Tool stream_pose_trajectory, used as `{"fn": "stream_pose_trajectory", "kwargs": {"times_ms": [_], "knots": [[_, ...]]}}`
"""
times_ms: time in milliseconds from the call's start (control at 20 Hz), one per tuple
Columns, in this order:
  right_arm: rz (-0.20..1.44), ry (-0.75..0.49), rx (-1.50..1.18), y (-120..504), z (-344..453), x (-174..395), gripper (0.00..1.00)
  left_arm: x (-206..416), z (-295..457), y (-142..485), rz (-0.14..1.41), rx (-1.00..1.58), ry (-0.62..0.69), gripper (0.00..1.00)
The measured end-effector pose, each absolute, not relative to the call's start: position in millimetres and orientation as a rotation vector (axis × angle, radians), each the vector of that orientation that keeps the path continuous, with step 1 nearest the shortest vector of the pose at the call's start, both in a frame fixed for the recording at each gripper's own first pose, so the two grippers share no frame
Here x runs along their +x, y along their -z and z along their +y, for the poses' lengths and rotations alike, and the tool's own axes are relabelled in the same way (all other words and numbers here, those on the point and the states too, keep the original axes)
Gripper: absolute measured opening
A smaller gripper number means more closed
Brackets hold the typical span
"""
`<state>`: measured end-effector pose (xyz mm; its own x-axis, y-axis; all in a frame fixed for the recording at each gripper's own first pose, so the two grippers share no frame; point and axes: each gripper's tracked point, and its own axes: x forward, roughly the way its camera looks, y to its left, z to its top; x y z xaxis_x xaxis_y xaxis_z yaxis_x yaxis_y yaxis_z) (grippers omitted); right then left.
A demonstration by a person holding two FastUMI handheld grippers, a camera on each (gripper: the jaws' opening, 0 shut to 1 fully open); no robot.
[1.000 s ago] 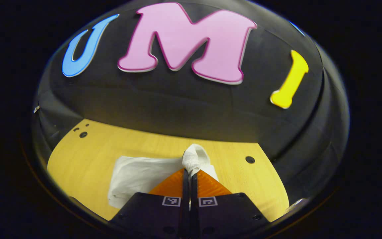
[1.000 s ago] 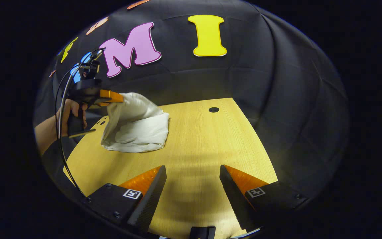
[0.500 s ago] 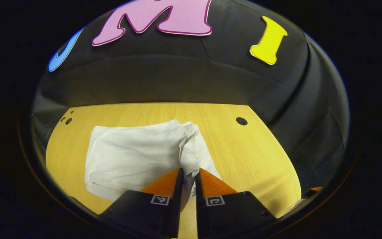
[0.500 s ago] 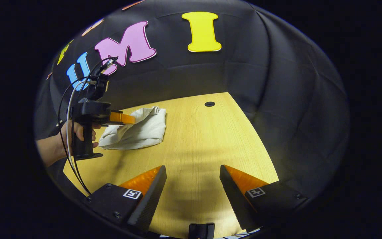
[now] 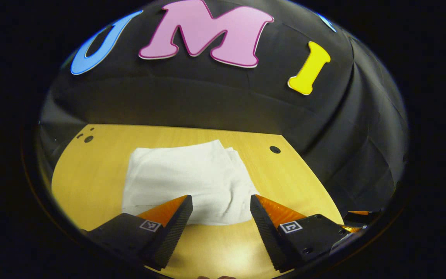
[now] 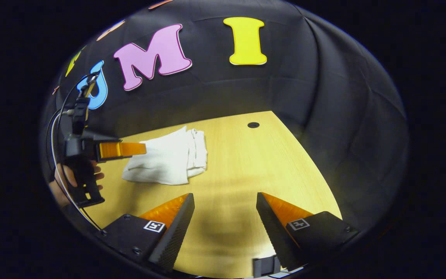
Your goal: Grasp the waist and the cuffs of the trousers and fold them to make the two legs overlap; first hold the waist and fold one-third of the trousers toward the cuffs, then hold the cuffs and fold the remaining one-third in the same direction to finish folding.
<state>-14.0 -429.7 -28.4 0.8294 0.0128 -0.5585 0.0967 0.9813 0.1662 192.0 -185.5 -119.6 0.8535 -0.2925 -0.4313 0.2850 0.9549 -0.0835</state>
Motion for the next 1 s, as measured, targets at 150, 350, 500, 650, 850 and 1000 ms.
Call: {"fn": "stream_pose_trajectory", "kwargs": {"times_ms": [150,350,500,650,850,1000], "knots": [[0.562,0.034,0.19,9.4,-397.6,-7.3,0.99,164.4,-132.8,91.4,0.383,-0.014,0.263,0.9],[0.538,0.015,0.205,-6.3,-351.0,-9.0,0.99,115.8,-55.3,66.1,0.276,-0.006,0.176,0.95],[0.543,-0.011,0.222,-7.8,-312.2,-21.6,0.99,74.9,-7.2,67.7,0.251,0.0,0.138,0.95],[0.543,-0.053,0.227,-8.0,-274.5,-38.6,0.99,44.2,48.3,85.7,0.248,0.013,0.092,0.95],[0.544,-0.072,0.211,-3.8,-244.7,-61.8,0.99,13.6,108.5,97.9,0.234,-0.009,-0.047,0.95],[0.526,-0.051,0.183,-7.3,-238.8,-75.8,0.99,2.6,122.8,103.6,0.234,-0.049,-0.102,0.95]]}}
